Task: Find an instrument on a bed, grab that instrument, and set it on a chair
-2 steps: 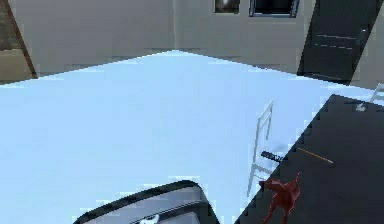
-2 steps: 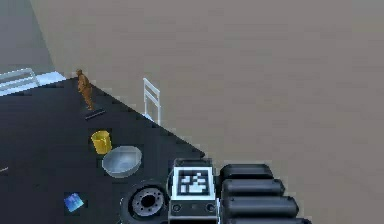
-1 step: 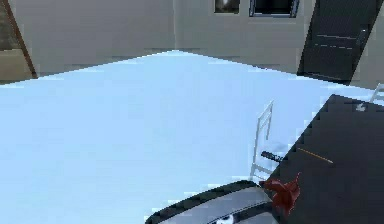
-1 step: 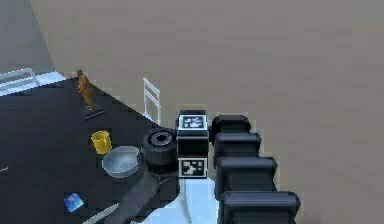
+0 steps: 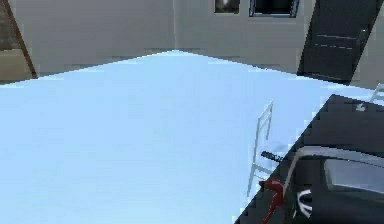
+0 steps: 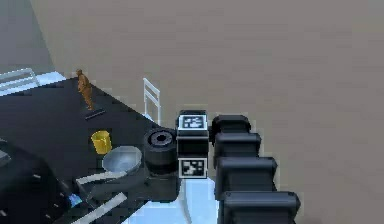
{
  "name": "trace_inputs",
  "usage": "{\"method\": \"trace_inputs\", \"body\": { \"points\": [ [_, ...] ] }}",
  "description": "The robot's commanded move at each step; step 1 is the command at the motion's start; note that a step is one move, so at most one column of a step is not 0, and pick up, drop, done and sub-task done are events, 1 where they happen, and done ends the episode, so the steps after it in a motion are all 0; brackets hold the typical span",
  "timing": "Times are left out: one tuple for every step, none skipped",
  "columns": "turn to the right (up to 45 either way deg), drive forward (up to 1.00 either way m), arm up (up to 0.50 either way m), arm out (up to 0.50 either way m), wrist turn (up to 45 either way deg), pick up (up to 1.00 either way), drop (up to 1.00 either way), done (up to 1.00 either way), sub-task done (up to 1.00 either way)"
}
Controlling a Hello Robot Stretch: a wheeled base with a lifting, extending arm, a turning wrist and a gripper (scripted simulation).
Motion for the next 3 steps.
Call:
{"method": "trace_inputs", "body": {
  "points": [
    [0.0, 0.0, 0.0, 0.0, 45.0, 0.0, 0.0, 0.0, 0.0],
    [0.0, 0.0, 0.0, 0.0, 12.0, 0.0, 0.0, 0.0, 0.0],
    [0.0, 0.0, -0.4, 0.0, 0.0, 0.0, 0.0, 0.0, 0.0]
  ]
}}
